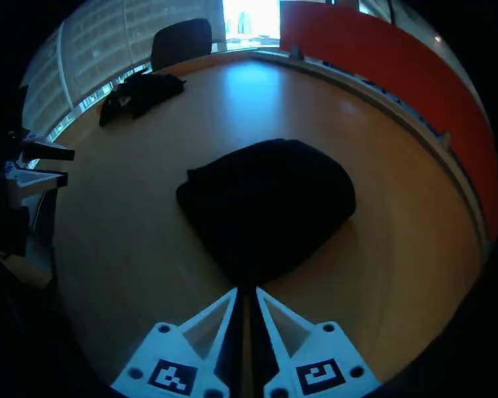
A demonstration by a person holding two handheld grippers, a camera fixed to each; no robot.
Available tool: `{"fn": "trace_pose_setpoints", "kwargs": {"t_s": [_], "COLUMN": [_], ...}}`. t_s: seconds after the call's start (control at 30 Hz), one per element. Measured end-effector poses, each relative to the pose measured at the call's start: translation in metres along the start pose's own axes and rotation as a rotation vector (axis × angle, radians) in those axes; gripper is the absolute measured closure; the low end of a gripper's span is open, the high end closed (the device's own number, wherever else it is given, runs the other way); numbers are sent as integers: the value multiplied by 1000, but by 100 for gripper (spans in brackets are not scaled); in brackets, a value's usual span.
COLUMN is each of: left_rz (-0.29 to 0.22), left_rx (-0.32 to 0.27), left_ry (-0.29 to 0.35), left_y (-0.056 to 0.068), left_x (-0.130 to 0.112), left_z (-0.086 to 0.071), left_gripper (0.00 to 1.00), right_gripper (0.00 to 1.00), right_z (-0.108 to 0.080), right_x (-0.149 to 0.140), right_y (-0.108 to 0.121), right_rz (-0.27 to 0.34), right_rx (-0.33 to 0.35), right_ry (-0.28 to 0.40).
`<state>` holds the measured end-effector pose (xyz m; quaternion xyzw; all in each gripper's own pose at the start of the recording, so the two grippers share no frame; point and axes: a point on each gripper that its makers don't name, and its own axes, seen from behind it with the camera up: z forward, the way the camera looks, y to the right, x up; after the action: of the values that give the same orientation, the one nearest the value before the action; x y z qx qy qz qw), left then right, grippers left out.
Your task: Fold towel
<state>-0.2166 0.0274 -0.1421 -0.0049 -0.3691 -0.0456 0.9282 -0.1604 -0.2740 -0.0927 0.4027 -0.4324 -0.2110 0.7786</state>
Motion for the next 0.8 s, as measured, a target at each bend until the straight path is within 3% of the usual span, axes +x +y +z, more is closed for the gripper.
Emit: {"fn": "trace_pose_setpoints", "kwargs": {"t_s": [0.5,0.8], "left_rz": [4,13], "left_rx": [-6,-14], "left_ry": [2,10], "left_y": [2,2], "left_x": [2,7], "left_z": [1,1], "left_gripper": [12,13], "right_gripper": [95,95], "right_z": [-8,-30], "right_x": [14,51], "right_y": [3,12], "right_rz": [-19,-60], "right_rx": [2,-7], "right_ry": [41,112]}}
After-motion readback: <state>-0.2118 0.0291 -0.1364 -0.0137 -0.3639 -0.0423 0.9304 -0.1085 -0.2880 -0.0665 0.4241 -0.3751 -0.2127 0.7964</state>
